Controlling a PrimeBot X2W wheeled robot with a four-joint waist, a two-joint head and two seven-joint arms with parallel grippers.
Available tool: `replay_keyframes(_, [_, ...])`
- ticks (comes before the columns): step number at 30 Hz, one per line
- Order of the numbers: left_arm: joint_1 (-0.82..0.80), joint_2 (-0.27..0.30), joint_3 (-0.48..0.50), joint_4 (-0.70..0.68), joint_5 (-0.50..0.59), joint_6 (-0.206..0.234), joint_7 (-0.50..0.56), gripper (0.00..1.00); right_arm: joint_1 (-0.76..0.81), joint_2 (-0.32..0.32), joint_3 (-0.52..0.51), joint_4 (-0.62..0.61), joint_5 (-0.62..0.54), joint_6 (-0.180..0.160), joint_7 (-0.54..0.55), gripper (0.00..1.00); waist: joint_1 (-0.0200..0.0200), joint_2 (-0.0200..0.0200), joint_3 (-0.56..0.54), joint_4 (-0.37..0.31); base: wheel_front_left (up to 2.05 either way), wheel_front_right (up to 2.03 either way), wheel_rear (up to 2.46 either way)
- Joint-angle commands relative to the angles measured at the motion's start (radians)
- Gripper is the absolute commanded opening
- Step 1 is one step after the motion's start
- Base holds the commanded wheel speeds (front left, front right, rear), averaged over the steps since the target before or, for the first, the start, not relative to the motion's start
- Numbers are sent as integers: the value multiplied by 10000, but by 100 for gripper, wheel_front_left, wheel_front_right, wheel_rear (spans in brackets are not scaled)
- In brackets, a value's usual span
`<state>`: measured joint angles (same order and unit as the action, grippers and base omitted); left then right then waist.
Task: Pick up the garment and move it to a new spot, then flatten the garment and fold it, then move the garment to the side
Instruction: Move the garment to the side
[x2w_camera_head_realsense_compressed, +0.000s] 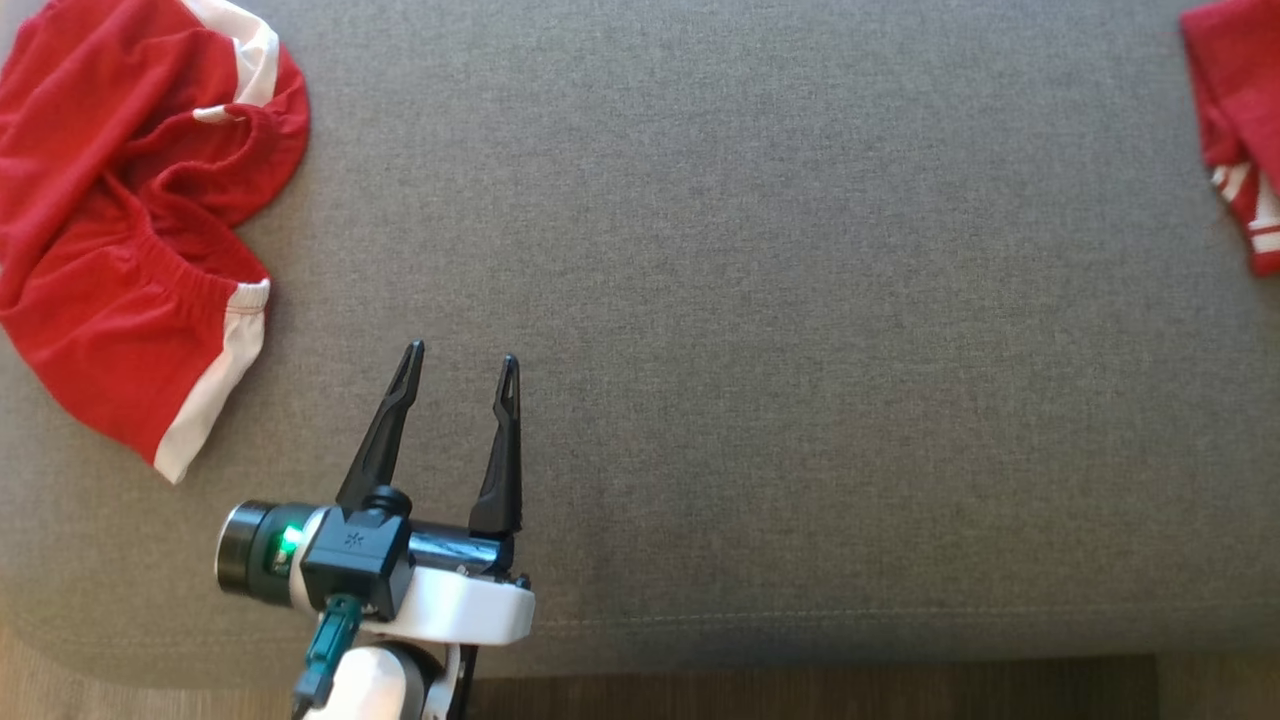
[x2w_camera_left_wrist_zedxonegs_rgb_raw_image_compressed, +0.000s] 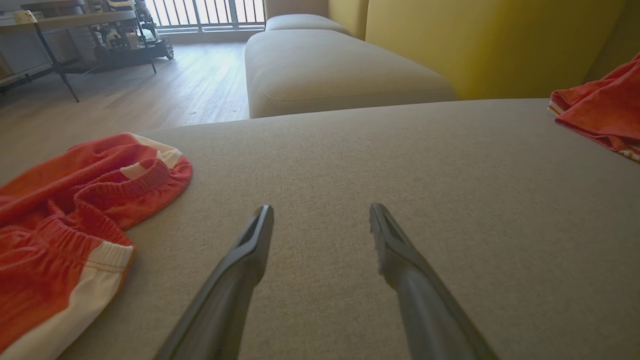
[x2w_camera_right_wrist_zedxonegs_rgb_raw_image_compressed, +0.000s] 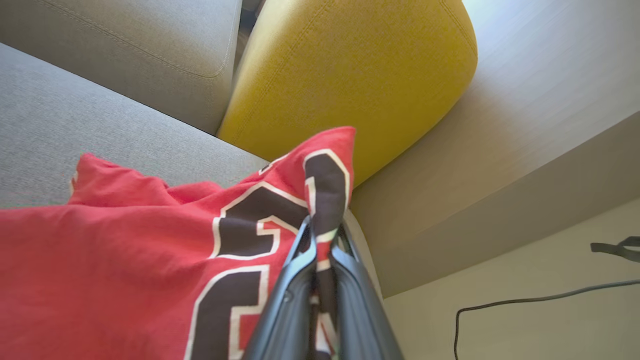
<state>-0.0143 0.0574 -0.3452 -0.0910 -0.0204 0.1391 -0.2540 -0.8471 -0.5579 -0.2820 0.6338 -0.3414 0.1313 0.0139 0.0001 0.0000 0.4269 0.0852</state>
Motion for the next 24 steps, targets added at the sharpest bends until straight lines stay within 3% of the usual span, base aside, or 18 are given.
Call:
replay_keyframes(1, [-279,-70,213,-269,-55,-53,-78,100,182,-187,-108,-552,-165,-6,103,0,-1,0,54,-22,0,0,0])
replay_keyframes(6, [-417,-70,134,-243,-108,-43,-78,100,368,-43,-568,-1126,-613,-6,387,0,-1,0,162,-38,0,0,0])
replay_keyframes(7, [-439,-71,118,-237,-118,-43,-78,100,400,17,-697,-1207,-674,-6,450,7,-1,0,169,-34,0,0,0])
replay_keyframes(8, [-456,-71,103,-226,-127,-45,-78,100,441,86,-851,-1267,-732,-6,529,73,-1,0,169,-26,0,0,0])
replay_keyframes(9, [-470,-71,93,-212,-135,-55,-78,100,481,142,-983,-1337,-805,-6,571,100,-1,0,161,-19,0,0,0])
replay_keyframes(13, [-444,-71,115,-150,-136,-81,-78,100,727,371,-1165,-1662,-1250,-6,359,100,-1,0,-14,4,0,0,0])
replay_keyframes(16, [-371,-71,172,-142,-87,-93,-78,100,913,677,-946,-2374,-1850,-6,-681,100,-1,0,-268,14,0,0,0])
replay_keyframes(19, [-227,-60,298,-139,-45,-71,-78,100,1217,1698,-736,-2846,-1884,-6,-1864,100,-1,0,-649,-51,0,0,0])
replay_keyframes(20, [-227,-60,298,-139,-45,-71,-78,100,1217,1698,-736,-2846,-1884,-6,-1864,100,-1,0,-649,-51,0,0,0])
replay_keyframes(24, [37,-16,445,-183,3,-22,-78,100,2034,3265,402,-2764,-728,-6,-2641,100,-1,0,-1248,-169,0,0,0])
